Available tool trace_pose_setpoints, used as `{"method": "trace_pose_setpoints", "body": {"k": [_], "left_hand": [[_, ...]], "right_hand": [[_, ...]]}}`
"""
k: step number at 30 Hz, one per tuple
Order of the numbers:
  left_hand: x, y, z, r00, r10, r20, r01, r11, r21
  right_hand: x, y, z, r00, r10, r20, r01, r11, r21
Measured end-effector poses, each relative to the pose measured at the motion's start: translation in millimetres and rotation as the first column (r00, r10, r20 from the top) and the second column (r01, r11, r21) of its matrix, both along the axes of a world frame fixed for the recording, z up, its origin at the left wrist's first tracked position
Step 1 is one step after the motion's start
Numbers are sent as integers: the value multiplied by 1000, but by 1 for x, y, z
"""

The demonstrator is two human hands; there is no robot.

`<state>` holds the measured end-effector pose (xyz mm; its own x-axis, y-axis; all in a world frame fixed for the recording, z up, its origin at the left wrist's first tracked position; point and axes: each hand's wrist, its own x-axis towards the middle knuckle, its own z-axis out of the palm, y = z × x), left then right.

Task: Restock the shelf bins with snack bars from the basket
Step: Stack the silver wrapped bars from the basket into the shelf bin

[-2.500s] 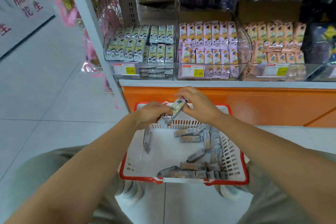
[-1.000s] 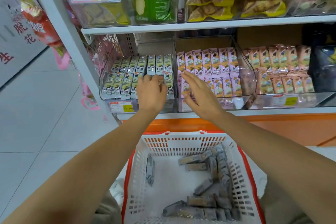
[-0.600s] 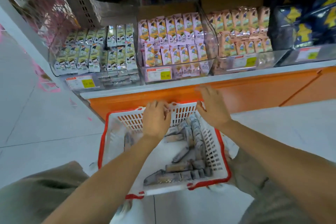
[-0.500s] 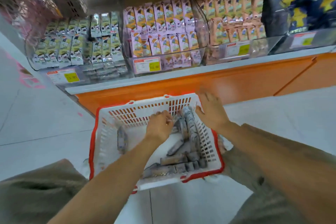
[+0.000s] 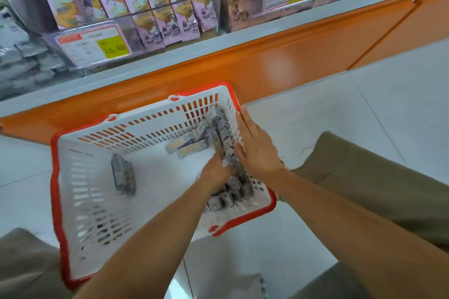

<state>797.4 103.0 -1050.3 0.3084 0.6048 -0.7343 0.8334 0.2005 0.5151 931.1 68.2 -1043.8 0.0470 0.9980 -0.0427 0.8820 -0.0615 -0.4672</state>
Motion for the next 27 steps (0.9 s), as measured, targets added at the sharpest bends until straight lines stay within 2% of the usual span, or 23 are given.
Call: {"method": "trace_pose_setpoints", "body": {"k": [5,8,11,13,16,18,22,24,27], "left_hand": [[13,8,-35,974,194,116,-185,979,-90],[18,12,-57,975,208,79,-204,977,-56],[19,12,-63,992,126,23,-126,991,41],[16,11,-56,989,128,74,-133,988,79],[6,17,-35,948,265,176,-271,962,9],[-5,27,-18,867,436,244,-424,900,-100],[-37,41,26,585,740,332,-636,672,-380],[-54,42,44,510,770,384,-655,637,-406],[-81,39,68,457,781,426,-638,621,-454]], "right_hand": [[-1,0,7,1000,-20,-21,21,1000,23],[-1,1,9,999,-25,-25,26,999,37],[-1,0,9,1000,-20,-19,20,999,34],[-1,1,9,999,-18,-29,19,1000,24],[0,0,9,999,-17,-46,18,1000,22],[0,-1,8,999,-13,-35,14,1000,11],[0,0,13,999,-13,40,15,998,-53],[0,2,20,999,2,52,2,997,-81],[-1,8,32,996,6,94,8,989,-149]]}}
